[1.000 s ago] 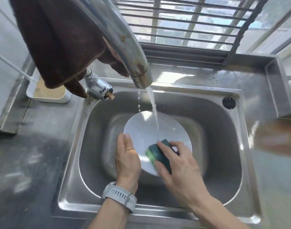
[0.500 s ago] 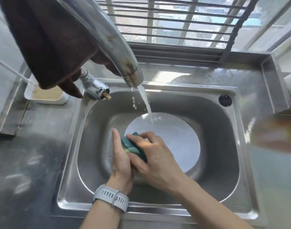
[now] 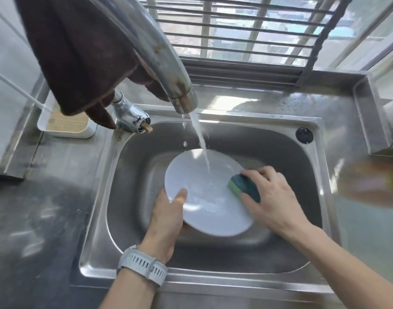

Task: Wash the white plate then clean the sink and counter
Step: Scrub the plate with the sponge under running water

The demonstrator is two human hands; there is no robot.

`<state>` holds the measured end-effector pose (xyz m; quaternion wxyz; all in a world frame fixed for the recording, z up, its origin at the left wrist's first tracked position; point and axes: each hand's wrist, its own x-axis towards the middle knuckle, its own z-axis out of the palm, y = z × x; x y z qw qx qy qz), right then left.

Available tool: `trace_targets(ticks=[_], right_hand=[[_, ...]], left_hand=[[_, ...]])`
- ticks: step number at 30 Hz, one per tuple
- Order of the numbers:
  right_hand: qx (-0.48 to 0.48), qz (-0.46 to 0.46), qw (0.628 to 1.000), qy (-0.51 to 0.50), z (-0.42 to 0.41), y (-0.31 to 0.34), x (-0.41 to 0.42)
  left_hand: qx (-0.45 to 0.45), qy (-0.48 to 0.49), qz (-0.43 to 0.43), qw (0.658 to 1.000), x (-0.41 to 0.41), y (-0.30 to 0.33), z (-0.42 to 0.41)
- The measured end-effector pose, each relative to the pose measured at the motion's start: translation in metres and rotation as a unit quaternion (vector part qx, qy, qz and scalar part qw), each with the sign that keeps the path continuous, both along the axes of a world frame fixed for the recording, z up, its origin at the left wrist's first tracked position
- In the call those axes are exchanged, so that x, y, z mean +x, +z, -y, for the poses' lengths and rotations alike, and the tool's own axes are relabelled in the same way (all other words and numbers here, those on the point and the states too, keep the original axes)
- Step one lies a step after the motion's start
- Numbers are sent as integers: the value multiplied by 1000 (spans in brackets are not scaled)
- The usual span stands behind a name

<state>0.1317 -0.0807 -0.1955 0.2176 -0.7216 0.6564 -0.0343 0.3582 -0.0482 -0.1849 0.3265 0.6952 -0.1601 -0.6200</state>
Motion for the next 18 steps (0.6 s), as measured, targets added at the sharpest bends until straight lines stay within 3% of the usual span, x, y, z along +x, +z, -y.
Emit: trace_targets(ticks=[5, 9, 11, 13, 18], right_hand=[[16, 59, 998, -34, 33, -10, 43], [19, 201, 979, 36, 29, -1, 94], [19, 220, 973, 61, 32, 2, 102], [20, 201, 978, 54, 42, -3, 96], [8, 50, 998, -43, 54, -12, 45]], left_hand=[[-45, -81, 84, 992, -6, 7, 1], [-42, -111, 65, 991, -6, 12, 4], [-42, -119, 63, 990, -2, 15, 4], [-38, -121, 66, 990, 2, 19, 2], [-61, -72, 88, 992, 14, 25, 1]])
